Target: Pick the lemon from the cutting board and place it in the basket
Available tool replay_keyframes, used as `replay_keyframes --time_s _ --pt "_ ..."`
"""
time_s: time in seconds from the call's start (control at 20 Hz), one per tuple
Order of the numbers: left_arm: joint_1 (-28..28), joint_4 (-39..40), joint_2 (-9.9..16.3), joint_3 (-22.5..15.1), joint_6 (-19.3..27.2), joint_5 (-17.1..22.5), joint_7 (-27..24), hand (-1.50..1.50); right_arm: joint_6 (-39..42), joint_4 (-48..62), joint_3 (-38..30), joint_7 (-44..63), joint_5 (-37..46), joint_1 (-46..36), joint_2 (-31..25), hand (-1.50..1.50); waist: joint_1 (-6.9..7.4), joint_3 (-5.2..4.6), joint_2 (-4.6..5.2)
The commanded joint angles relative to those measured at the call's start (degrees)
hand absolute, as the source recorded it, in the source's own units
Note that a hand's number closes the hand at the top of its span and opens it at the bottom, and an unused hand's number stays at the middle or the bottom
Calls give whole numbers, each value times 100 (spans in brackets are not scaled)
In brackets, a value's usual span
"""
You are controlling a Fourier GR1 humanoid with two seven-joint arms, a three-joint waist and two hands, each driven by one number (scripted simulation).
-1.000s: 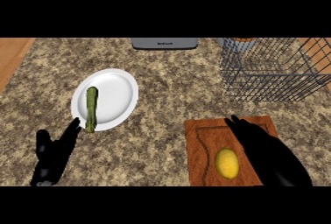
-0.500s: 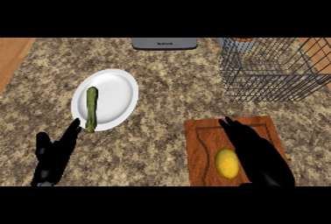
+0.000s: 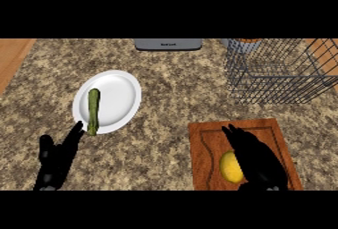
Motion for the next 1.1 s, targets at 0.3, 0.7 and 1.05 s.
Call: replay_keyframes --time_s 0.3,0.7,1.05 --pt "89 567 -342 24 -105 -185 -109 0 134 488 -305 -461 258 -38 225 -150 -4 -61 42" --pt "98 41 26 407 -409 23 517 0 -317 1005 -395 -1056 647 278 336 -150 1 -58 40" --pt "143 216 -273 228 -305 -293 281 0 -413 1286 -34 -1583 1421 36 199 150 3 -60 43"
